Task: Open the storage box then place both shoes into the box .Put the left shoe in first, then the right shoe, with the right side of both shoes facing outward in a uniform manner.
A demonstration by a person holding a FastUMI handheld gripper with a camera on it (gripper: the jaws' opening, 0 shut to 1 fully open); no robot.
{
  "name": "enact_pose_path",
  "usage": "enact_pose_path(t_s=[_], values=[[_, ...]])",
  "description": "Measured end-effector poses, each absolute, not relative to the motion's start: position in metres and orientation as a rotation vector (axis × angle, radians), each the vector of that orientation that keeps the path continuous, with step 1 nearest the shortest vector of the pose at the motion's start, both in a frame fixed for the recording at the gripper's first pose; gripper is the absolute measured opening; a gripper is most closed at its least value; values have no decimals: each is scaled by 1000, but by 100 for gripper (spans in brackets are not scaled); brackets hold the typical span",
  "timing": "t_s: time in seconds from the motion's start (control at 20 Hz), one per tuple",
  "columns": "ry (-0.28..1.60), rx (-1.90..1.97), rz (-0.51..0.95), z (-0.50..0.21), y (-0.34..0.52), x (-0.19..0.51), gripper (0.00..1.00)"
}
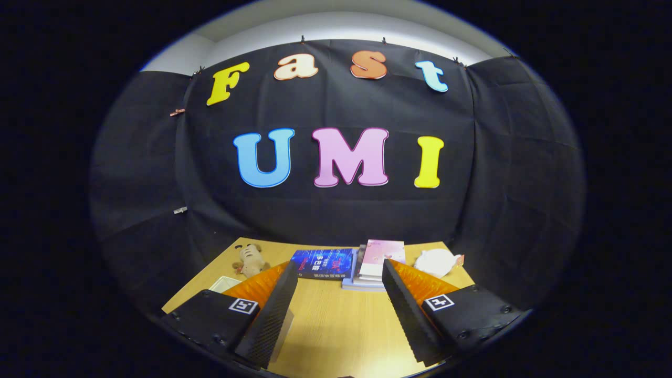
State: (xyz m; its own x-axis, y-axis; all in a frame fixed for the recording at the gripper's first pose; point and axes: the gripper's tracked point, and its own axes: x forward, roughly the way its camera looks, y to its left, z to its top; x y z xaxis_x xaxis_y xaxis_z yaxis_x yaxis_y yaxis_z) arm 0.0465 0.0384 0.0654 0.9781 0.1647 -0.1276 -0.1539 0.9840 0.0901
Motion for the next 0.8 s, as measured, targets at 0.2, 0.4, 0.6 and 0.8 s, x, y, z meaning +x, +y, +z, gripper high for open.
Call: enact_pose_path(t_s=[0.2, 0.4, 0.6, 0.8], values=[[3, 92, 219, 94, 14, 36, 99], [-13, 78, 204, 87, -6, 29, 99], [-30, 99, 149, 85, -17, 20, 99], [-68, 118, 104, 90, -19, 14, 99]])
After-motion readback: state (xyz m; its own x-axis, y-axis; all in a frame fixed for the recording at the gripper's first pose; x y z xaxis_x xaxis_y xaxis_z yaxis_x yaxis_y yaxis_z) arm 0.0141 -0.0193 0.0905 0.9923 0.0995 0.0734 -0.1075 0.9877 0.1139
